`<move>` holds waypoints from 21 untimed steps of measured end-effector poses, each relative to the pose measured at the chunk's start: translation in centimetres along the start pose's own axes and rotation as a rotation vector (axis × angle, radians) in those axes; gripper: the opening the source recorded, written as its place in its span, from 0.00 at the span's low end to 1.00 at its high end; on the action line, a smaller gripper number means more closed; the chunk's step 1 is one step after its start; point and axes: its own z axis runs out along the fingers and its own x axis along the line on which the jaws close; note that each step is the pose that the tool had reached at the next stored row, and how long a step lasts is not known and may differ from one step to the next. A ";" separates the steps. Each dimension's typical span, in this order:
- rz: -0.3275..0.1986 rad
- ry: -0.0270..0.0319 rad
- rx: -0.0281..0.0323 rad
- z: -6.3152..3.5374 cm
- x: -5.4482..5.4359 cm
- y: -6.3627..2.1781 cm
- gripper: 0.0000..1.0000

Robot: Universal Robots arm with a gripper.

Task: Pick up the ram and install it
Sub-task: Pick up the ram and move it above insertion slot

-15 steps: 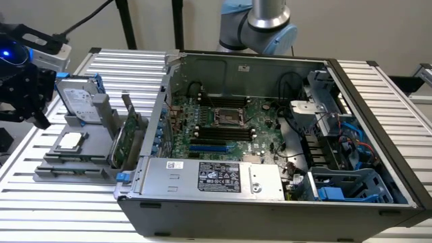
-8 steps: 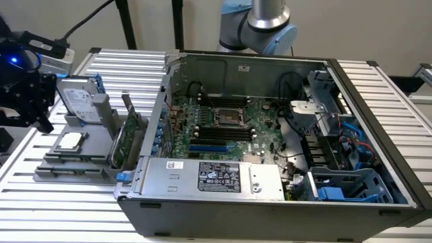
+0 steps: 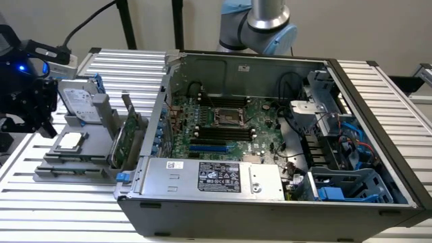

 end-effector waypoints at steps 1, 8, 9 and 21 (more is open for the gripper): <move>-0.007 0.0000 0.0001 0.18 0.0 0.00 0.00; -0.060 0.0002 0.0007 1.48 0.3 -0.05 0.00; -0.069 0.0003 0.0008 1.65 0.3 -0.05 0.00; -0.117 -0.0002 0.0002 3.81 1.2 -0.37 0.00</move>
